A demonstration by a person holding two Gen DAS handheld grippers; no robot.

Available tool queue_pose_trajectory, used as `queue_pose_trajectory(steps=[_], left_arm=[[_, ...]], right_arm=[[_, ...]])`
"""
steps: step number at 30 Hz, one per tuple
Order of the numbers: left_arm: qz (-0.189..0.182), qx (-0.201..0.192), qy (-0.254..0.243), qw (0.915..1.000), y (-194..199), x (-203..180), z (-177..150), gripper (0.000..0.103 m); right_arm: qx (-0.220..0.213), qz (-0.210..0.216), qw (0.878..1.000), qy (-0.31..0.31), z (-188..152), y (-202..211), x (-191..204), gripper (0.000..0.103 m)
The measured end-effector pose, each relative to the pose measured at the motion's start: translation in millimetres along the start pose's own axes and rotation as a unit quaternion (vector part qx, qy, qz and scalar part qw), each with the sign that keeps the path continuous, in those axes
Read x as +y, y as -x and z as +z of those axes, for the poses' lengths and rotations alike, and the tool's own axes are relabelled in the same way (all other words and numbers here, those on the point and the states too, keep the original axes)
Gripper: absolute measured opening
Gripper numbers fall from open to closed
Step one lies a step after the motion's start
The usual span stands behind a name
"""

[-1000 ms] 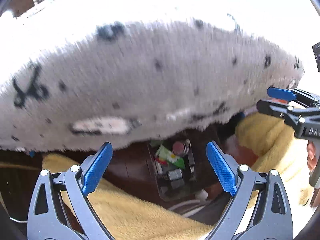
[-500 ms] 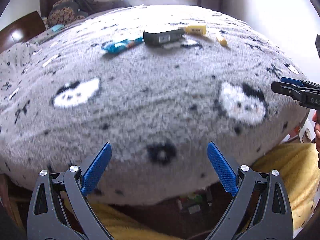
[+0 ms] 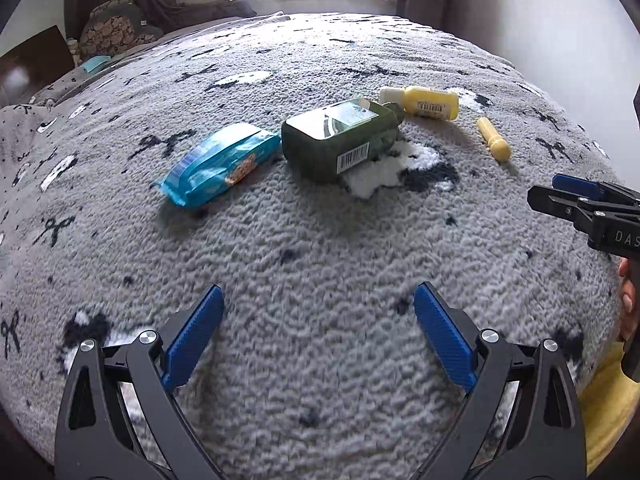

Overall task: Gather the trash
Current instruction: 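Grasp the green bottle with the left gripper while the right gripper grasps the yellow tube, then lower the green bottle and yellow tube past the bed edge toward the bin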

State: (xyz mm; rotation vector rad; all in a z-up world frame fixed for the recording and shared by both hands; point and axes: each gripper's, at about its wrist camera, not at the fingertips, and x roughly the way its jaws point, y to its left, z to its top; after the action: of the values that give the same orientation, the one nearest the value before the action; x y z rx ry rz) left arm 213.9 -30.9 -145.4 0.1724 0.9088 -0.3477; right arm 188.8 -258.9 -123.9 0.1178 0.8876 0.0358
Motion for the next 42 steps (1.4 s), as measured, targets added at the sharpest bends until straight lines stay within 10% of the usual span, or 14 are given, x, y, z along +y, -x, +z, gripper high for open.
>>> queue_pose_trajectory(steps=[15, 28, 42], left_arm=[[-0.033, 0.0, -0.014, 0.9993, -58.5, 0.5, 72.1, 0.091], [-0.023, -0.004, -0.028, 0.9993, -72.6, -14.2, 91.9, 0.079], [-0.009, -0.012, -0.025, 0.9996, -7.1, -33.0, 16.7, 0.079]], right_arm=[[0.017, -0.028, 0.999, 0.002, 50.7, -60.3, -4.1, 0.025], [0.014, -0.027, 0.999, 0.013, 49.7, -55.3, -4.5, 0.022], [0.0, -0.009, 1.0, 0.028, -6.6, 6.7, 2.0, 0.021]])
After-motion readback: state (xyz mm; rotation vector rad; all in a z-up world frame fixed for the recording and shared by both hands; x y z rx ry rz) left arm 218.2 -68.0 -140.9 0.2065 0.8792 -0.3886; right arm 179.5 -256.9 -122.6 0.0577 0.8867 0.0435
